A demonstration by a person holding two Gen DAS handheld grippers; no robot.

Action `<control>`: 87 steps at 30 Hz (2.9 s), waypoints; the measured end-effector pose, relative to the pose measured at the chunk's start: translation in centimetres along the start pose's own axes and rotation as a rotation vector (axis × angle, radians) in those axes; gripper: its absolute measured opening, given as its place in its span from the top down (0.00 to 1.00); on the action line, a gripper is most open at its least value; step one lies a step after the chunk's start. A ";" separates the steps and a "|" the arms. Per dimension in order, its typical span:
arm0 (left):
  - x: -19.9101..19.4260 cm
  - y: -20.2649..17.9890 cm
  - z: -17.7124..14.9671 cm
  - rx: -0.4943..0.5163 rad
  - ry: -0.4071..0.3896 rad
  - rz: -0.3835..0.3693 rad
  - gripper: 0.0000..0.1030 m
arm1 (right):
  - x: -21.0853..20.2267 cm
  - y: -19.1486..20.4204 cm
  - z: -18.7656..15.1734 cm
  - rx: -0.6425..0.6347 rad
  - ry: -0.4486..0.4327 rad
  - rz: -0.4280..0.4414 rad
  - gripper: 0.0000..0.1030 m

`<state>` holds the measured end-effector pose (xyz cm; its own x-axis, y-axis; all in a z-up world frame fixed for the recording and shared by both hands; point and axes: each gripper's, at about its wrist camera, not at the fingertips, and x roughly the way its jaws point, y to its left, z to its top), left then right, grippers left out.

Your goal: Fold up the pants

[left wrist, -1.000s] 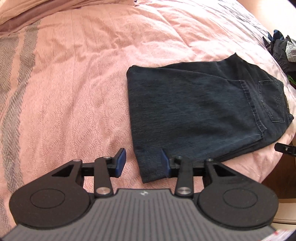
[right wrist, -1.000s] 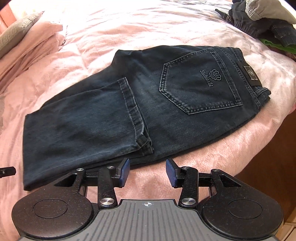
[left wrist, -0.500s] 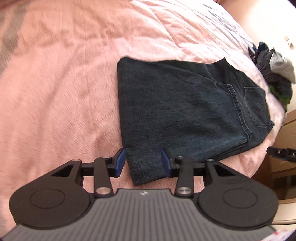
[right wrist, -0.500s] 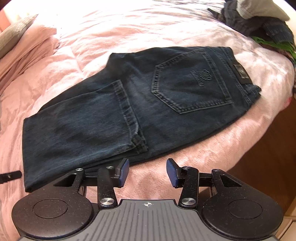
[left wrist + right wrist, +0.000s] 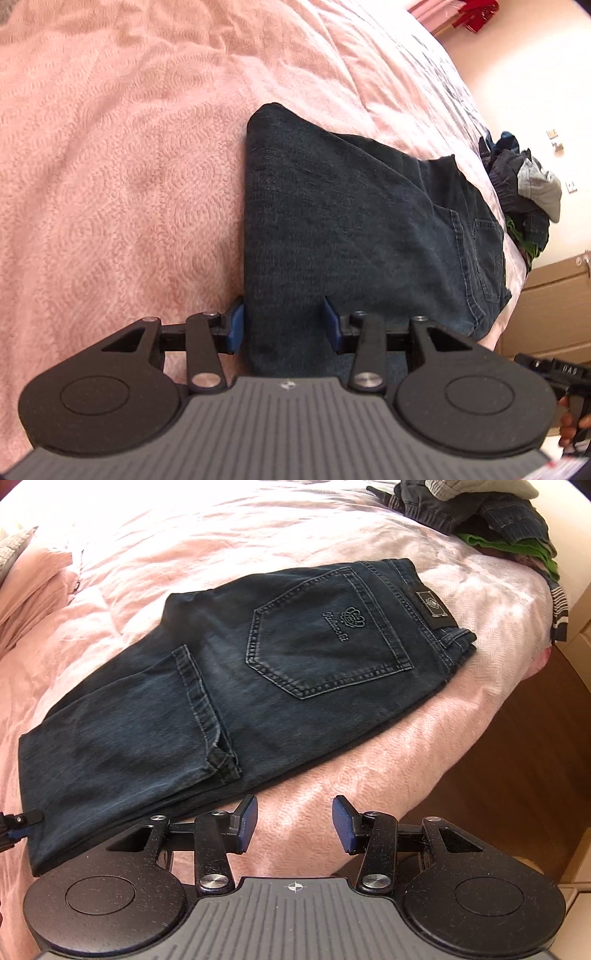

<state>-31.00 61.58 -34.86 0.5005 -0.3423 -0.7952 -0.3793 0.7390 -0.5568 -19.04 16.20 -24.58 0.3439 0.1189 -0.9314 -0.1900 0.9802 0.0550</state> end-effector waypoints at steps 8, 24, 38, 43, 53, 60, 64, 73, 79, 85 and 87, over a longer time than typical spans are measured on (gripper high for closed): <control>-1.7 -1.0 -0.1 -0.011 -0.028 0.002 0.97 | 0.5 -0.5 0.9 0.009 -0.011 -0.017 0.59; -7.8 -17.5 1.1 0.098 -0.198 0.165 0.98 | -0.6 -7.0 6.5 -0.043 -0.071 0.058 0.59; -3.3 -39.8 0.2 0.204 -0.308 0.250 0.98 | -0.9 -23.7 18.9 -0.030 -0.155 0.055 0.59; 3.0 -48.2 -0.8 0.302 -0.256 0.133 0.98 | -1.2 -28.2 21.7 -0.016 -0.182 0.051 0.59; 12.6 -54.8 -3.6 0.446 -0.073 -0.006 0.78 | 1.7 -32.5 21.6 0.078 -0.124 0.110 0.59; 11.1 -41.4 -1.5 0.226 -0.072 0.354 0.78 | 6.3 -30.4 20.7 0.127 -0.069 0.453 0.59; 8.5 -35.5 -1.8 0.102 -0.084 0.467 0.78 | 9.5 -27.2 21.0 0.052 -0.050 0.574 0.59; 7.0 -33.4 -2.8 0.010 -0.115 0.506 0.78 | 16.3 -23.5 24.2 -0.020 -0.012 0.658 0.73; 7.7 -33.5 -2.4 0.039 -0.132 0.481 0.78 | 12.4 -23.1 25.6 -0.196 -0.144 0.708 1.00; 10.4 -34.2 -1.9 0.076 -0.100 0.462 0.78 | 13.7 -27.3 26.8 -0.068 -0.114 0.619 1.00; 11.7 -34.6 -1.8 0.087 -0.080 0.460 0.78 | 15.2 -27.1 26.6 -0.063 -0.077 0.591 1.00</control>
<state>-13.42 30.96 -25.39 0.3555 0.0757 -0.9316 -0.5107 0.8505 -0.1258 15.80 -4.38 -30.66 0.2289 0.6543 -0.7207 -0.4230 0.7337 0.5318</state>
